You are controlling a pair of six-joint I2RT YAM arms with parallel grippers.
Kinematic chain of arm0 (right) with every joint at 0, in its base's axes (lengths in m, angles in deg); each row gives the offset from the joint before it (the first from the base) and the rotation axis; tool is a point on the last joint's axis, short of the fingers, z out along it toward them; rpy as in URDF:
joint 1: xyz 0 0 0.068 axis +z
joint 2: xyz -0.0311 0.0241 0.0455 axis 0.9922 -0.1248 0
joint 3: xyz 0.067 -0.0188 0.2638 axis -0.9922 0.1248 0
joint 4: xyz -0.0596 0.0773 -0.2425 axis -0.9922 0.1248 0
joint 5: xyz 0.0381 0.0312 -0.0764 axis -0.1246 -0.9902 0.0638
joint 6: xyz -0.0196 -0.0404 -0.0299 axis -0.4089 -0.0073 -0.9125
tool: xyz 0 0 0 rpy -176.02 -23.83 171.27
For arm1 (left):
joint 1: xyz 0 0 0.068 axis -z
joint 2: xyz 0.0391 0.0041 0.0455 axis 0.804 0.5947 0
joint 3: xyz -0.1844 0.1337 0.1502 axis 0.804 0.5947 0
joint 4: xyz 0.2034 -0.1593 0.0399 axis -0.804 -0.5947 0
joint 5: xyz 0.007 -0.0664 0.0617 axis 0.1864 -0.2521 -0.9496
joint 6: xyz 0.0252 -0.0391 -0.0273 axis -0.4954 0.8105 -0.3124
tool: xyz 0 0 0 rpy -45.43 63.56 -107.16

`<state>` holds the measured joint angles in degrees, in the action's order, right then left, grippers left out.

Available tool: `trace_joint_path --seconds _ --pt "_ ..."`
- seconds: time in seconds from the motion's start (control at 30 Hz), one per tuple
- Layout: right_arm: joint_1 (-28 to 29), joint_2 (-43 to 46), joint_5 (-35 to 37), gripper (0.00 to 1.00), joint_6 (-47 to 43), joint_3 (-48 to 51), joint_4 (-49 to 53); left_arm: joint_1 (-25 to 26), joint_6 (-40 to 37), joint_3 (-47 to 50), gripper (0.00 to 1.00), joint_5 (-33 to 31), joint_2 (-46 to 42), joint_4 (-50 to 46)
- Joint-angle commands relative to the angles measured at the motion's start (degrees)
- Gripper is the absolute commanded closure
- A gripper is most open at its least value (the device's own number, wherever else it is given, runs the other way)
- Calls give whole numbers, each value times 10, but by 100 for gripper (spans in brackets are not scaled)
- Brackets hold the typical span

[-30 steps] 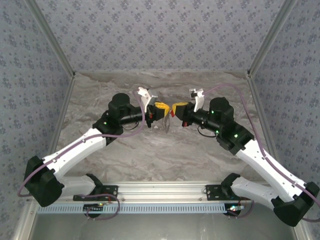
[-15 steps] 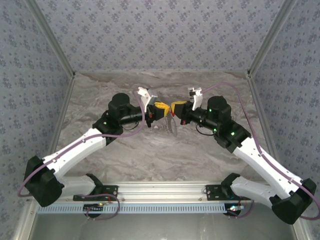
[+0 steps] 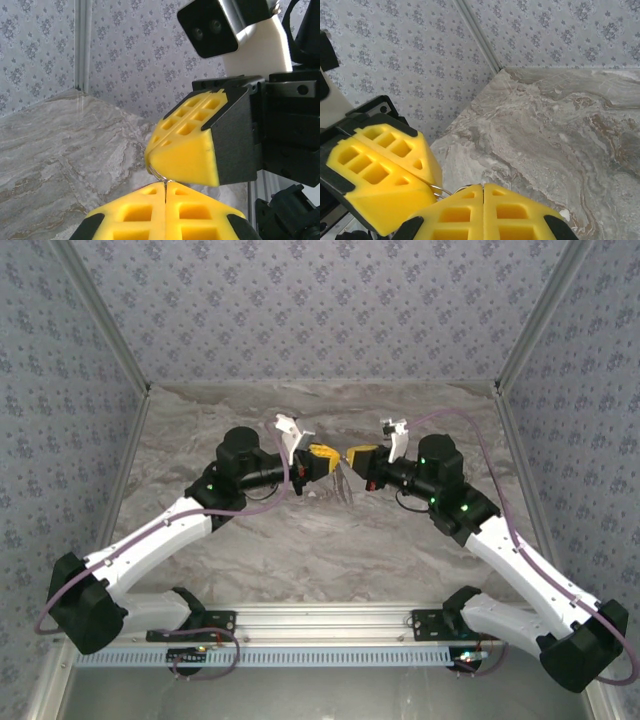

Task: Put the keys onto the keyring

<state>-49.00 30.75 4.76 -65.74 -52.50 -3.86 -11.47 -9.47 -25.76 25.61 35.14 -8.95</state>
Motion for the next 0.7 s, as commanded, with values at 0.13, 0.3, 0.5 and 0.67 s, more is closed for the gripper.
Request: trace_joint_path --seconds 0.13,0.3,0.5,0.67 --pt "-3 1 -14 100 13 13 2 6 5 -2 100 3 -27 67" --pt "12 -5 -60 100 28 15 -31 7 4 3 100 -10 -27 73" --pt "31 -3 -76 100 33 16 -39 7 5 10 100 -18 -24 84" --pt "17 9 -92 100 45 28 -28 6 6 13 100 -22 -23 89"
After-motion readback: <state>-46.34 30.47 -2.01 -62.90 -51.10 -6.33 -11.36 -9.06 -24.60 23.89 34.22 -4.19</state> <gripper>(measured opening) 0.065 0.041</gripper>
